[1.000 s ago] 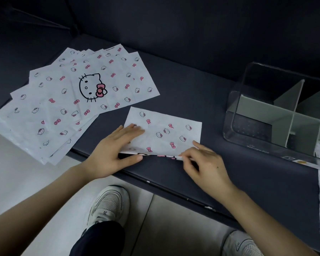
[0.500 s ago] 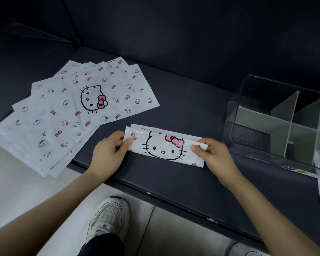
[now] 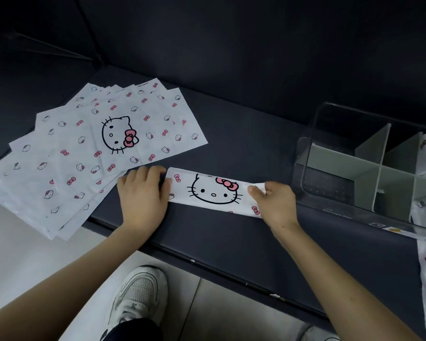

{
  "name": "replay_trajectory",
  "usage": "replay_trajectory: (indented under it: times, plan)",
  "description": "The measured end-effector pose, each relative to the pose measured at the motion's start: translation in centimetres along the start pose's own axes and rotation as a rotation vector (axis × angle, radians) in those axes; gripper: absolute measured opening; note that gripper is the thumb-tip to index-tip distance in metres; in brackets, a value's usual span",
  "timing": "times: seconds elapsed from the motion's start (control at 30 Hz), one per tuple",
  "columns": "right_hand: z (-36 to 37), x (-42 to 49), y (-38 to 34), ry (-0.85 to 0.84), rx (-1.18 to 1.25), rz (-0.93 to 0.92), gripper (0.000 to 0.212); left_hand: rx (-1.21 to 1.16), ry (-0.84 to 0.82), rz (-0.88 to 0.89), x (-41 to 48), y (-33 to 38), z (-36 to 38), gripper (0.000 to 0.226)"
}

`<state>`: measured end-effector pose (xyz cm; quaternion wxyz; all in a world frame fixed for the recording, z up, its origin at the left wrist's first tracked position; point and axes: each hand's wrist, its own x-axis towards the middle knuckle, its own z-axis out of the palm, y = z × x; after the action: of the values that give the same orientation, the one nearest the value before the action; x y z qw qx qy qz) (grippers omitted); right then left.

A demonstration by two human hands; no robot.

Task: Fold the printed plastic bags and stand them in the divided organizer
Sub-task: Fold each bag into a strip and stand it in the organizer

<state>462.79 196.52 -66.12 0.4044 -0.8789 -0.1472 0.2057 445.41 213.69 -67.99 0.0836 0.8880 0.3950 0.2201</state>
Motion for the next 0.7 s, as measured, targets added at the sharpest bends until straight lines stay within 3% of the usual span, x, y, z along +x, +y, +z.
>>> replay_trajectory:
  times: [0.07,0.17,0.3,0.6,0.67,0.7]
  plan:
    - [0.1,0.0,-0.1,-0.001,0.008,0.004,0.048,-0.006,0.007,0.195,-0.1,0.8,0.1,0.031]
    - [0.0,0.0,-0.1,0.001,-0.011,0.018,0.047,-0.064,-0.177,0.417,-0.5,2.5,0.9,0.042]
    - [0.0,0.1,-0.2,-0.003,-0.036,0.021,0.038,0.021,-0.376,0.378,-0.8,3.6,2.0,0.06]
    - [-0.1,0.2,-0.3,0.011,-0.057,0.035,0.032,0.143,-0.463,0.29,-0.8,4.2,1.9,0.081]
    - [0.4,-0.8,-0.9,0.103,-0.185,-0.045,0.018,0.155,-0.475,0.273,-0.7,4.4,1.7,0.085]
    - [0.6,-1.3,-0.9,0.232,-0.332,-0.165,0.016,0.161,-0.479,0.269,-0.7,4.5,1.7,0.087]
